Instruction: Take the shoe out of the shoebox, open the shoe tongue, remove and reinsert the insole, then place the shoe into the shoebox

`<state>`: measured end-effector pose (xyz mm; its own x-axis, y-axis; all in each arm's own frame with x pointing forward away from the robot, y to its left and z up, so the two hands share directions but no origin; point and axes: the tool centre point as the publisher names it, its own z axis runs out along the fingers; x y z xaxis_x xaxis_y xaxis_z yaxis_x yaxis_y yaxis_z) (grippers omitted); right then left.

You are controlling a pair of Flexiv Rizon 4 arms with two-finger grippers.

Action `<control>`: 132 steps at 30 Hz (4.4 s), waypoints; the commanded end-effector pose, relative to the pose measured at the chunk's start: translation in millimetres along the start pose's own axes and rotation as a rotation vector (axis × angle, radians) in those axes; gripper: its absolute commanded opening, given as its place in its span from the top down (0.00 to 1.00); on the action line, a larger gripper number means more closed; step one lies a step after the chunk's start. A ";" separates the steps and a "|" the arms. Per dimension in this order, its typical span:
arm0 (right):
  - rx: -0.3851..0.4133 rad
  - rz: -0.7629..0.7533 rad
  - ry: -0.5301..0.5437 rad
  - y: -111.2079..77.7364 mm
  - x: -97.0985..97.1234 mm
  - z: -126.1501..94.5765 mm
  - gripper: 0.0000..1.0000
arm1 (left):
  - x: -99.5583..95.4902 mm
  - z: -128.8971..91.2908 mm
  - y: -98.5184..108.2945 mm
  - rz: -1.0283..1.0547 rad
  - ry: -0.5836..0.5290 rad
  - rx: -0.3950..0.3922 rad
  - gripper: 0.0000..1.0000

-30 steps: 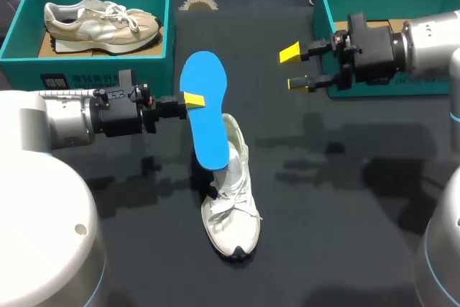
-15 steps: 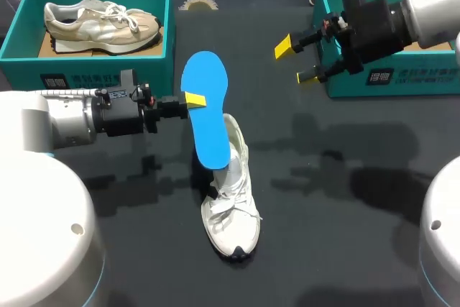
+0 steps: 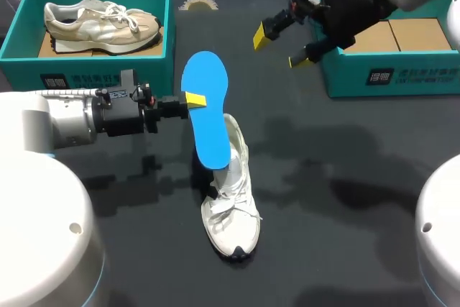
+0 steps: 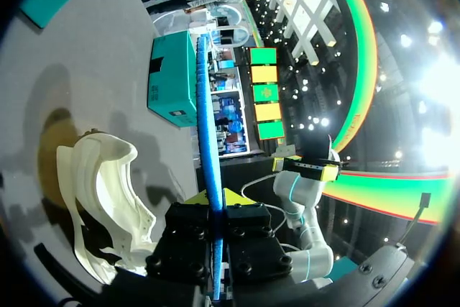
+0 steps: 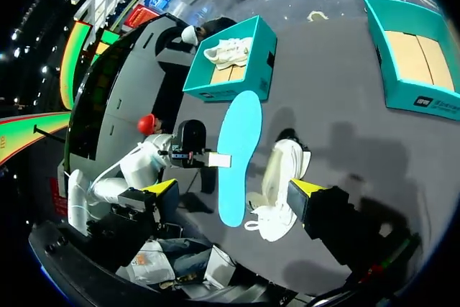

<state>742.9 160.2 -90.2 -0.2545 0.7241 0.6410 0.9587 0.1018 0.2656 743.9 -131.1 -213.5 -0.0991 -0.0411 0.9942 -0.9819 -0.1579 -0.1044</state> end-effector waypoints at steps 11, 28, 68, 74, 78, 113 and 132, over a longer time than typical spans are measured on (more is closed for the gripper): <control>-0.001 -0.051 -0.649 6.3 46.4 13.0 0.00 | 0.3 -1.2 1.1 0.000 -0.003 -0.001 1.00; -0.030 -0.115 -0.886 1.7 81.5 30.0 0.00 | 0.3 -1.2 1.1 0.000 -0.003 -0.001 1.00; 0.002 -0.015 -0.626 -1.9 72.0 28.1 0.00 | 0.3 -1.2 1.1 0.000 -0.003 -0.001 1.00; 0.011 0.038 -0.556 1.0 52.0 22.1 0.00 | 0.3 -1.2 1.1 0.000 -0.003 -0.001 1.00; 0.022 0.070 -0.486 1.5 40.3 18.3 0.00 | 0.3 -1.2 1.1 0.000 -0.003 -0.001 1.00; 0.071 0.252 -0.048 13.0 -45.3 29.5 0.00 | 0.3 -1.2 1.1 0.000 -0.003 -0.001 1.00; -0.010 0.262 0.397 5.3 -89.0 29.7 0.00 | 0.3 -1.2 1.1 0.000 -0.003 -0.001 1.00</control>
<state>781.5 121.5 -161.6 -0.0031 0.7460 0.6659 0.9974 -0.0460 0.0562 744.0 -131.1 -213.5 -0.0995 -0.0419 0.9942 -0.9820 -0.1573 -0.1049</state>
